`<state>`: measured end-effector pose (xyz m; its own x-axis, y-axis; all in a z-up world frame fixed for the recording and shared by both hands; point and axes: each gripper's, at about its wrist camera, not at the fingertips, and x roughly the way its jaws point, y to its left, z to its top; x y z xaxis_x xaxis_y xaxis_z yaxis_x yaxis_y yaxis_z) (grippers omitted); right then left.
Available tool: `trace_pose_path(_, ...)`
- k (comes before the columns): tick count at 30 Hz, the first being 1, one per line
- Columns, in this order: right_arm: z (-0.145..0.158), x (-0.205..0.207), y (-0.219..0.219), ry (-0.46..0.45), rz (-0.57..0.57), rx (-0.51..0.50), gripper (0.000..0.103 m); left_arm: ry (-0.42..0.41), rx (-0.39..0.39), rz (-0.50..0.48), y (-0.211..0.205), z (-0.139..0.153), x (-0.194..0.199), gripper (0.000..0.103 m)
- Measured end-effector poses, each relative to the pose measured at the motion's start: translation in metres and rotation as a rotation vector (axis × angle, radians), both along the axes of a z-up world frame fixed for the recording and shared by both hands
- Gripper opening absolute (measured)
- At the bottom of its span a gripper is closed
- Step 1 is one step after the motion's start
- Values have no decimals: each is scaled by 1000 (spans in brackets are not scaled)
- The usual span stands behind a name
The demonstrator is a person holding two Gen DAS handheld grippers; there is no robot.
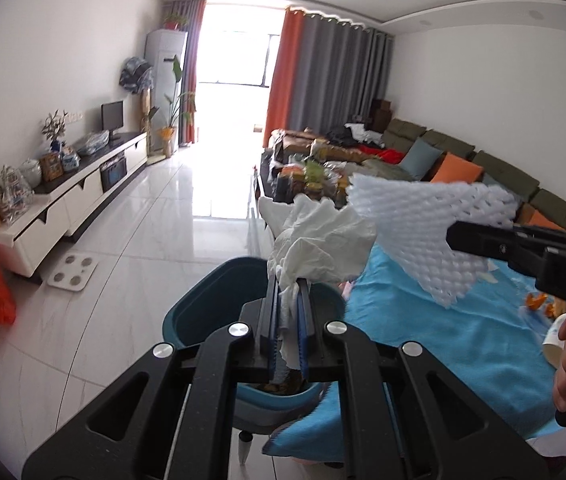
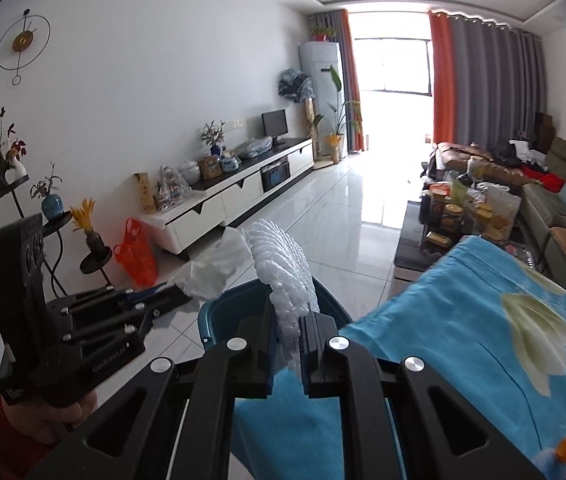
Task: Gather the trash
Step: 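Carry the tissue and foam net over the teal bin with both tools, then open both tools to drop the tissue and foam net into the bin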
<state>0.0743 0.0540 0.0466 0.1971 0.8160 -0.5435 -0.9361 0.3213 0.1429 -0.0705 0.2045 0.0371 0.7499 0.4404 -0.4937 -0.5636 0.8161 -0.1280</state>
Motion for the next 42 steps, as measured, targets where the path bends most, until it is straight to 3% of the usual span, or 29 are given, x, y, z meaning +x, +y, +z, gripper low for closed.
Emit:
trace_pose_path(19,-42,22,87,131,82,-139,9,109,-126,65,66,-75,61,8)
trace_pose_path(37,-96,37,139,285,93,-311,13,207,-212,82,98,-145,115,9)
trace_pose_path(40,-100,39,142,296,86,-325,16,219,-225,78,101,-152,125,15)
trace_pose_path(42,-101,41,141,302,78,-324,24,220,-227,82,103,-155,128,31)
